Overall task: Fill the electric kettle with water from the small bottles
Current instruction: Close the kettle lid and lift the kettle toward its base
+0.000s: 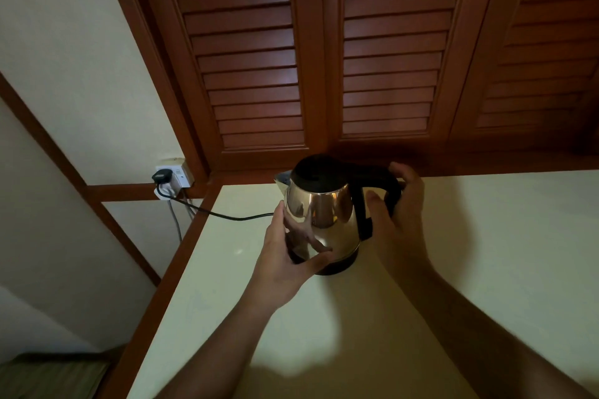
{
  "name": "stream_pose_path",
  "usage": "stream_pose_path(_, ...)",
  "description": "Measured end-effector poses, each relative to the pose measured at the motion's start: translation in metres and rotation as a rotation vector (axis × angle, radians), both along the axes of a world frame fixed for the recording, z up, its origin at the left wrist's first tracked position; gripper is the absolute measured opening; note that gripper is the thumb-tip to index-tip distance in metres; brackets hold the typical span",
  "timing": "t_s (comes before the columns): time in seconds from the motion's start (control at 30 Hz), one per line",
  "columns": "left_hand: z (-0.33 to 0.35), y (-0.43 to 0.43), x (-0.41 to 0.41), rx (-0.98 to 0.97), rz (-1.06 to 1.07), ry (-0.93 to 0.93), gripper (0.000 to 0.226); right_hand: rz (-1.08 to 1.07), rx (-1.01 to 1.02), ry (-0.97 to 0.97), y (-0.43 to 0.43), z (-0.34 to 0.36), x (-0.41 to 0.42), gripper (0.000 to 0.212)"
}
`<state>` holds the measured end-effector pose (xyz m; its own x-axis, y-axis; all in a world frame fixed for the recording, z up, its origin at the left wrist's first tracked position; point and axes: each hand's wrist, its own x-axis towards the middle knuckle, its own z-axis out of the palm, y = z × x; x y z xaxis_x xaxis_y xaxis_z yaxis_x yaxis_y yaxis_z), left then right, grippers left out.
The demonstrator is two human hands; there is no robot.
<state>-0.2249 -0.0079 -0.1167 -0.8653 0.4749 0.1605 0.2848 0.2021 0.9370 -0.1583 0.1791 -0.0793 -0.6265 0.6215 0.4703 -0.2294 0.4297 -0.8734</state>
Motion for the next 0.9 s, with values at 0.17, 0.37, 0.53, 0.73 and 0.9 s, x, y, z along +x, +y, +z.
stream_pose_path(0.17, -0.001, -0.003, 0.005, 0.007, -0.016, 0.000, 0.099, -0.054, 0.124, -0.078, -0.012, 0.001, -0.005, 0.057)
stream_pose_path(0.37, -0.003, -0.008, 0.005, -0.022, -0.034, -0.019, 0.105, -0.035, 0.271, -0.097, -0.002, -0.003, -0.006, 0.053)
stream_pose_path(0.53, -0.011, -0.013, 0.005, -0.083, 0.000, -0.018, 0.107, -0.003, 0.279, -0.097, 0.004, -0.002, -0.011, 0.058)
stream_pose_path(0.73, -0.004, -0.011, 0.006, 0.000, -0.104, -0.052, 0.079, 0.025, 0.280, -0.098, 0.009, -0.002, -0.007, 0.051)
stream_pose_path(0.9, -0.009, -0.025, -0.006, 0.087, 0.104, -0.039, 0.021, -0.053, 0.369, -0.169, 0.008, 0.004, -0.002, 0.051)
